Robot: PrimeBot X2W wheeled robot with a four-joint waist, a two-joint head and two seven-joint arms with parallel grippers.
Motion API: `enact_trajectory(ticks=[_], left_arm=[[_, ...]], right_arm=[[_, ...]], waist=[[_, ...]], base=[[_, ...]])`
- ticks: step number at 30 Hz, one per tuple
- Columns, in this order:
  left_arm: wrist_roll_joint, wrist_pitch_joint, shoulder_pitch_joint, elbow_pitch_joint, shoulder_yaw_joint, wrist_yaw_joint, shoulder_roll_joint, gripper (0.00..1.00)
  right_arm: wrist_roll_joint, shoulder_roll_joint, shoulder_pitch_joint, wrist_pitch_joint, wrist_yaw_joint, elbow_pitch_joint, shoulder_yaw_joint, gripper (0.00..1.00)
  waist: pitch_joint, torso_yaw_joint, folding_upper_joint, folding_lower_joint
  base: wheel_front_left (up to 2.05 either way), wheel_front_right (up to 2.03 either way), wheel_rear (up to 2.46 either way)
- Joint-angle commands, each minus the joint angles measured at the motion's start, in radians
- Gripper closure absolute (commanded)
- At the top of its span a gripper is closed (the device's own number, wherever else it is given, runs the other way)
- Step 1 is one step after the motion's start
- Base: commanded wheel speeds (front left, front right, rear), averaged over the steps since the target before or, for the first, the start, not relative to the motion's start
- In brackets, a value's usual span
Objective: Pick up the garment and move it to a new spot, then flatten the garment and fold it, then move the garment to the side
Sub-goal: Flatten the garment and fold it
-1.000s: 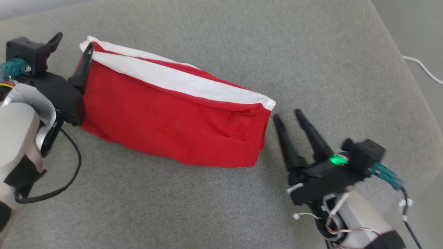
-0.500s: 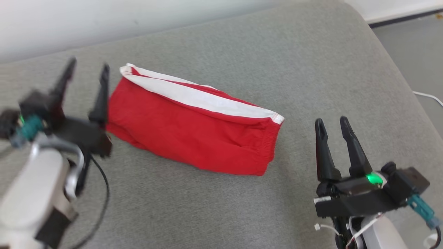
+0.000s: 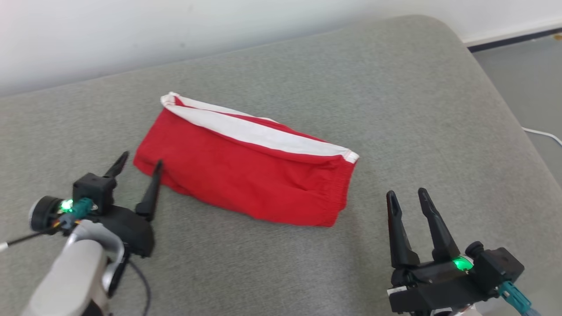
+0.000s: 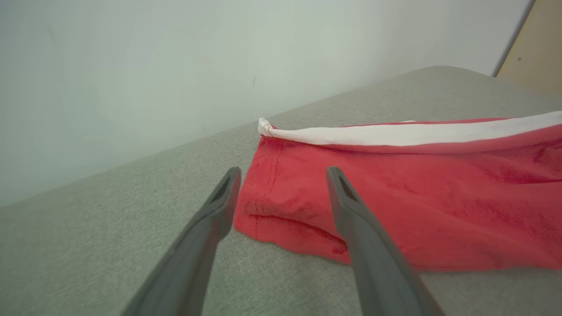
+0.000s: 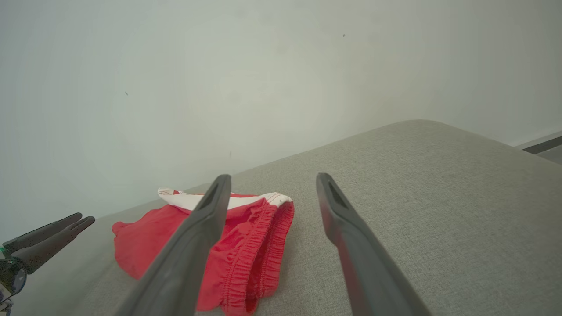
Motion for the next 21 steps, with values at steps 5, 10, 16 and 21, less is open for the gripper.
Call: enact_trajectory(ticks=[5,10,16,21], left_arm=[[-0.072,0.034,-0.101,0.13,-0.028,-0.016,0.036,0.0],[-0.206,0.17,-0.168,0.115,-0.14,-0.014,0.113,0.0],[-0.365,0.319,-0.206,0.093,-0.215,-0.014,0.21,0.0],[-0.4,0.369,-0.203,0.11,-0.262,-0.014,0.233,0.0]], right_arm=[[0.02,0.004,-0.04,0.0,-0.003,0.009,0.024,0.0],[0.038,0.004,-0.058,0.0,-0.003,0.013,0.042,0.0],[0.062,0.004,-0.06,0.0,-0.003,0.016,0.057,0.0],[0.07,0.004,-0.064,0.0,-0.003,0.02,0.059,0.0]], waist=[[0.038,-0.072,0.0001,0.0001],[0.065,-0.119,0.0001,0.0001],[0.08,-0.153,0.0001,0.0001],[0.08,-0.161,0.0001,0.0001]], base=[[0.0,0.0,0.0],[0.0,0.0,0.0],[0.0,0.0,0.0],[0.0,0.0,0.0]])
